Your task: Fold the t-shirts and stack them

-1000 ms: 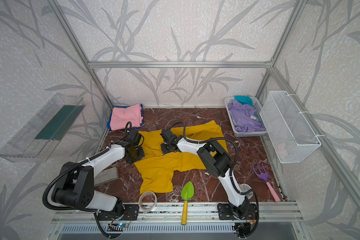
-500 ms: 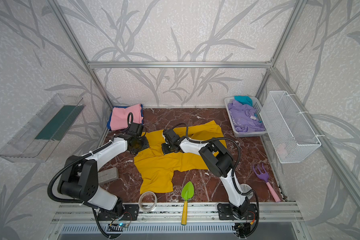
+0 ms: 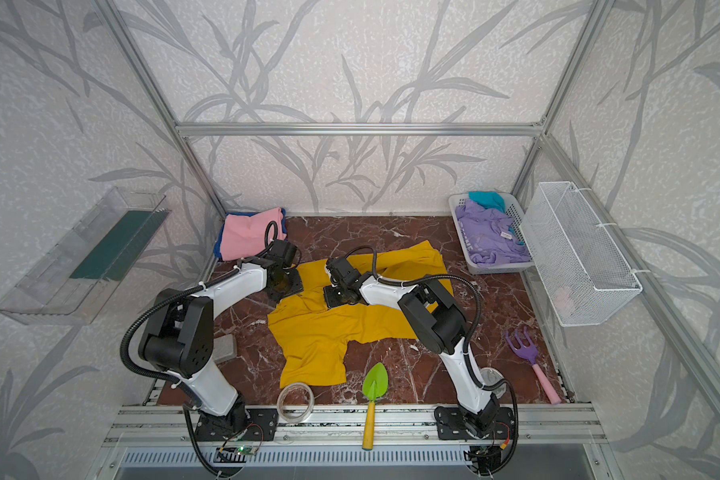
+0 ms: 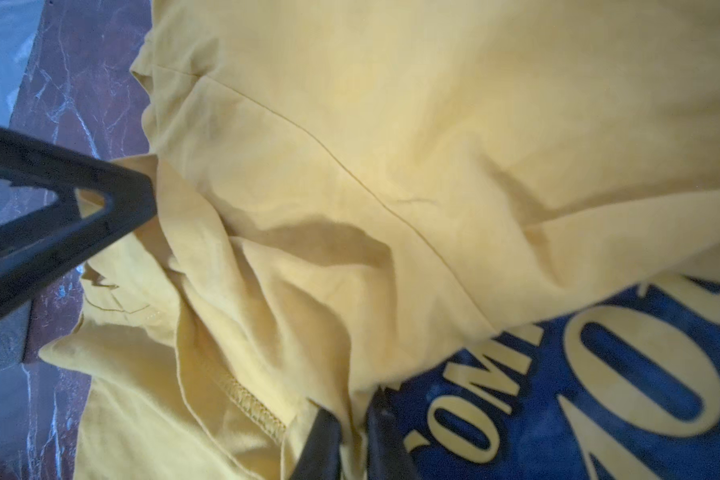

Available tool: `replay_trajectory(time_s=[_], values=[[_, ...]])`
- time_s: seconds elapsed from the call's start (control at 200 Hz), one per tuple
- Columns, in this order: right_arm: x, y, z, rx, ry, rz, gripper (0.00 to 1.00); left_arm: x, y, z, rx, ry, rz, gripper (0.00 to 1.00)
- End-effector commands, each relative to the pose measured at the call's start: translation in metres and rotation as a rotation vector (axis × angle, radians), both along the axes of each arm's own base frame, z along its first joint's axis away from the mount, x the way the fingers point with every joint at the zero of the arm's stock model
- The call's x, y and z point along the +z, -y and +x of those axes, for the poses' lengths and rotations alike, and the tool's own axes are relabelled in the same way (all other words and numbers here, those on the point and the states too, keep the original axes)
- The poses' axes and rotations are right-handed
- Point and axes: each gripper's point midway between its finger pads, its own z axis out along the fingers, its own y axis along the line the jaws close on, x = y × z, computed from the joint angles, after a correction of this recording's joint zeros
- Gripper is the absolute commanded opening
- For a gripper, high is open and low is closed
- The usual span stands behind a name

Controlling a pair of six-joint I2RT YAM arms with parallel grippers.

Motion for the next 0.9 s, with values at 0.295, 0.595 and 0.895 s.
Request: replay_trajectory(time_s=[0.295, 0.595, 0.895], values=[[0.012, 0.002, 0.006, -0.017, 0.023, 0.015, 0.15, -0.005, -0.004, -0.016, -0.031, -0.089, 0.081, 0.00], [0.011, 0.010, 0.020, -0.093, -0.030, 0.093, 0.15, 0.059, -0.013, -0.043, -0.040, 0.035, 0.093, 0.00], [0.024, 0.008, 0.019, -0.094, -0.038, 0.169, 0.21, 0.055, -0.011, -0.095, -0.053, 0.087, 0.024, 0.00]])
